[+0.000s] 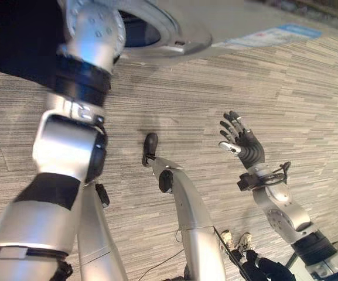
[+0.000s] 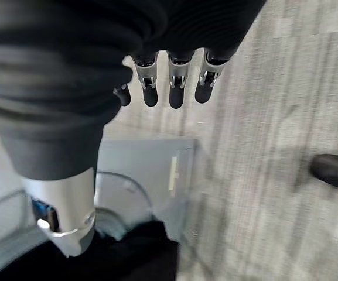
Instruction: Grab the laundry basket,head to the washer,open it,put in the laundry and shut it.
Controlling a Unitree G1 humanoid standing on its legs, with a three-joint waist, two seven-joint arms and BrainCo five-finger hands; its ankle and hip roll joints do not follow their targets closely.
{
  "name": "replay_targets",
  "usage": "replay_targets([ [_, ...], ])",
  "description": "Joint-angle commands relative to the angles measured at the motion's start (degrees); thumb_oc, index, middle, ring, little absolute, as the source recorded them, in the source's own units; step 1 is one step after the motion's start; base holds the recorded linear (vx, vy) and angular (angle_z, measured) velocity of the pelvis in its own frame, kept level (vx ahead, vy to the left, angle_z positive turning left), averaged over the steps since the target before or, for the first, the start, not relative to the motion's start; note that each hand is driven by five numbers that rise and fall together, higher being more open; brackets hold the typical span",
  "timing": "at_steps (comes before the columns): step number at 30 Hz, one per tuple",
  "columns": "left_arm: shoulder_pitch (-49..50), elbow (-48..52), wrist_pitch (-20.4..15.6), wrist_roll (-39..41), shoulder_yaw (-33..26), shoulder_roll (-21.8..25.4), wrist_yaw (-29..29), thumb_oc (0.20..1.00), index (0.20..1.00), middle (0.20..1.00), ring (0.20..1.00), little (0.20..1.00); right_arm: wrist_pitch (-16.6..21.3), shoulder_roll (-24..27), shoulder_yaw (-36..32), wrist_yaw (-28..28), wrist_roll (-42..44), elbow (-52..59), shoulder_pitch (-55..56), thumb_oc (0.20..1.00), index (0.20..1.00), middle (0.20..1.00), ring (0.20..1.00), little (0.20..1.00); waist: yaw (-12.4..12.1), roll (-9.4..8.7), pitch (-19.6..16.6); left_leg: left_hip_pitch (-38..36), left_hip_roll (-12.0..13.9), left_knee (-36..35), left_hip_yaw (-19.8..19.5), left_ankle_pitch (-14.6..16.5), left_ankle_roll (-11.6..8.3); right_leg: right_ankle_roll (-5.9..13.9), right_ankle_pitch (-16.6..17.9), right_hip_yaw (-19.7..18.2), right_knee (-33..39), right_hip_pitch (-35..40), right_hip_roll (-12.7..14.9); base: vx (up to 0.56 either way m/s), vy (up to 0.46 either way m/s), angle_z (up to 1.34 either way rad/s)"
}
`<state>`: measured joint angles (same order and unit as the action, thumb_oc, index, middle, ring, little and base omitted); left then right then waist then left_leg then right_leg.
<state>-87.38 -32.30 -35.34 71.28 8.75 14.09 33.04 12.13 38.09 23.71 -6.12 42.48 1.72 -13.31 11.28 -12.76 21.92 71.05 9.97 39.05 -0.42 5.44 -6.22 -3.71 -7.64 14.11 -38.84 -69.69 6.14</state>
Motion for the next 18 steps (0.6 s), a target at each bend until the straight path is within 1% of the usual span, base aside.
replay_targets([
  [1, -8.2, -2.8, 6.6, -14.2, 7.6, -5.6, -0.5, 1.0, 1.0, 1.0, 1.0, 1.0, 0.8, 4.6, -1.7, 1.2, 1.3, 3.5, 3.0, 1.0, 1.0, 1.0, 1.0, 1.0, 4.4, 2.56, -2.6, 2.0, 0.2, -4.0, -0.2, -0.1, 3.18, 4.79, -6.2, -0.2, -2.0, 3.2, -4.4, -0.02, 0.034, 0.04],
  [2, -9.4, -13.7, 14.7, -17.7, 10.1, -1.3, -4.3, 1.0, 1.0, 1.0, 1.0, 1.0, 0.7, 5.6, -2.2, 1.5, 1.0, 3.6, 2.3, 1.0, 1.0, 1.0, 1.0, 1.0, 4.6, 2.67, -2.9, 1.7, 0.4, -4.0, 0.0, -0.1, 3.16, 4.67, -6.1, -0.3, -1.8, 3.6, -4.4, -0.01, 0.051, -0.23],
  [3, -10.6, -22.4, 18.5, -17.8, 11.9, 1.1, -7.8, 1.0, 1.0, 1.0, 1.0, 1.0, 0.4, 6.0, -2.5, 1.7, 0.8, 3.2, 1.8, 1.0, 1.0, 1.0, 1.0, 1.0, 4.6, 2.89, -3.2, 1.5, 0.5, -4.1, 0.2, -0.1, 3.18, 4.64, -6.1, -0.4, -1.5, 3.8, -4.4, 0.0, 0.081, -0.04],
  [4, -11.4, -30.6, 22.7, -19.0, 15.7, 6.0, -11.7, 1.0, 1.0, 1.0, 1.0, 1.0, -0.2, 7.2, -4.4, 2.0, 0.4, 3.6, 1.9, 1.0, 1.0, 1.0, 1.0, 1.0, 4.5, 3.72, -3.8, 1.3, 0.6, -4.3, 0.5, -0.3, 3.37, 4.64, -6.1, -0.4, -1.3, 4.2, -4.2, 0.0, 0.072, -0.12],
  [5, -12.5, -34.0, 24.8, -21.5, 17.8, 7.8, -14.1, 1.0, 1.0, 1.0, 1.0, 1.0, -0.3, 7.7, -5.2, 2.2, 0.3, 3.8, 1.9, 1.0, 1.0, 1.0, 1.0, 1.0, 4.4, 3.95, -3.8, 1.2, 0.7, -4.3, 0.7, -0.3, 3.46, 4.62, -6.2, -0.3, -1.4, 4.3, -4.2, 0.0, 0.076, 0.08],
  [7, -13.3, -40.8, 29.2, -31.1, 22.6, 11.1, -16.8, 1.0, 1.0, 1.0, 1.0, 1.0, -1.0, 8.7, -7.0, 3.2, 0.0, 3.4, 2.0, 1.0, 1.0, 1.0, 1.0, 1.0, 4.1, 4.59, -4.0, 0.9, 0.9, -4.2, 1.0, -0.4, 3.52, 4.65, -6.3, -0.5, -1.5, 4.6, -4.1, 0.0, 0.049, -0.17],
  [9, -13.7, -44.4, 31.7, -37.7, 25.1, 12.7, -18.3, 1.0, 1.0, 1.0, 1.0, 1.0, -1.3, 9.6, -8.3, 3.8, 0.0, 3.2, 1.5, 1.0, 1.0, 1.0, 1.0, 1.0, 3.9, 4.79, -4.2, 0.7, 0.9, -4.1, 1.1, -0.4, 3.55, 4.69, -6.3, -0.5, -1.8, 4.7, -4.1, -0.01, 0.033, -0.01],
  [10, -13.9, -44.5, 31.7, -37.8, 25.1, 12.7, -18.4, 1.0, 1.0, 1.0, 1.0, 1.0, -1.4, 9.6, -8.3, 3.8, 0.0, 3.2, 1.5, 1.0, 1.0, 1.0, 1.0, 1.0, 3.9, 4.75, -4.1, 0.7, 0.9, -4.1, 1.1, -0.4, 3.55, 4.69, -6.3, -0.5, -1.8, 4.7, -4.1, -0.02, 0.036, 0.07],
  [11, -14.5, -45.6, 32.9, -44.7, 28.3, 13.2, -19.0, 1.0, 1.0, 1.0, 1.0, 1.0, -1.3, 10.7, -9.3, 4.7, 0.4, 3.6, 1.3, 1.0, 1.0, 1.0, 1.0, 1.0, 3.9, 4.71, -4.2, 0.3, 1.0, -4.3, 1.2, -0.4, 3.51, 4.71, -6.4, -0.6, -1.7, 5.0, -4.1, -0.02, 0.027, 0.09],
  [12, -14.9, -45.3, 33.3, -47.9, 29.8, 13.3, -19.1, 1.0, 1.0, 1.0, 1.0, 1.0, -1.4, 11.2, -9.9, 5.2, 0.5, 4.1, 1.6, 1.0, 1.0, 1.0, 1.0, 1.0, 3.9, 4.64, -4.1, 0.2, 1.0, -4.2, 1.2, -0.4, 3.52, 4.72, -6.4, -0.5, -1.6, 5.2, -4.0, -0.03, 0.034, 0.05],
  [14, -15.2, -44.2, 33.9, -52.8, 32.9, 13.4, -20.1, 1.0, 1.0, 1.0, 1.0, 1.0, -1.4, 12.2, -10.9, 6.1, 0.0, 4.7, 2.2, 1.0, 1.0, 1.0, 1.0, 1.0, 3.8, 4.69, -4.2, 0.2, 0.8, -4.4, 1.1, -0.5, 3.65, 4.76, -6.2, -0.4, -1.6, 5.2, -4.0, -0.01, 0.007, -0.04],
  [15, -15.2, -44.2, 34.0, -52.9, 32.9, 13.3, -20.1, 1.0, 1.0, 1.0, 1.0, 1.0, -1.5, 12.2, -11.1, 6.2, 0.0, 4.8, 2.3, 1.0, 1.0, 1.0, 1.0, 1.0, 3.7, 4.64, -4.2, 0.2, 0.8, -4.4, 1.1, -0.5, 3.65, 4.76, -6.2, -0.4, -1.6, 5.2, -3.9, -0.01, 0.026, -0.06],
  [16, -15.2, -42.7, 34.3, -56.8, 35.0, 13.7, -19.3, 1.0, 1.0, 1.0, 1.0, 1.0, -1.7, 12.1, -11.3, 6.8, -0.1, 4.6, 2.8, 1.0, 1.0, 1.0, 1.0, 1.0, 3.4, 5.0, -4.4, 0.1, 0.7, -4.4, 1.1, -0.5, 3.69, 4.81, -6.1, -0.4, -1.6, 5.3, -3.9, -0.01, 0.019, -0.03],
  [17, -15.1, -42.5, 34.4, -57.0, 35.0, 13.7, -19.2, 1.0, 1.0, 1.0, 1.0, 1.0, -1.7, 12.0, -11.3, 6.9, -0.1, 4.6, 2.9, 1.0, 1.0, 1.0, 1.0, 1.0, 3.4, 4.94, -4.4, 0.1, 0.7, -4.4, 1.1, -0.5, 3.69, 4.82, -6.1, -0.4, -1.6, 5.3, -3.9, -0.02, 0.03, -0.04],
  [18, -15.0, -40.2, 34.8, -60.2, 35.2, 13.7, -16.5, 1.0, 1.0, 1.0, 1.0, 1.0, -1.7, 11.7, -11.2, 7.5, -0.6, 4.8, 3.7, 1.0, 1.0, 1.0, 1.0, 1.0, 2.9, 5.05, -4.3, -0.1, 0.5, -4.5, 0.9, -0.5, 3.67, 4.88, -6.0, -0.3, -1.6, 5.4, -3.7, -0.01, 0.013, -0.06],
])
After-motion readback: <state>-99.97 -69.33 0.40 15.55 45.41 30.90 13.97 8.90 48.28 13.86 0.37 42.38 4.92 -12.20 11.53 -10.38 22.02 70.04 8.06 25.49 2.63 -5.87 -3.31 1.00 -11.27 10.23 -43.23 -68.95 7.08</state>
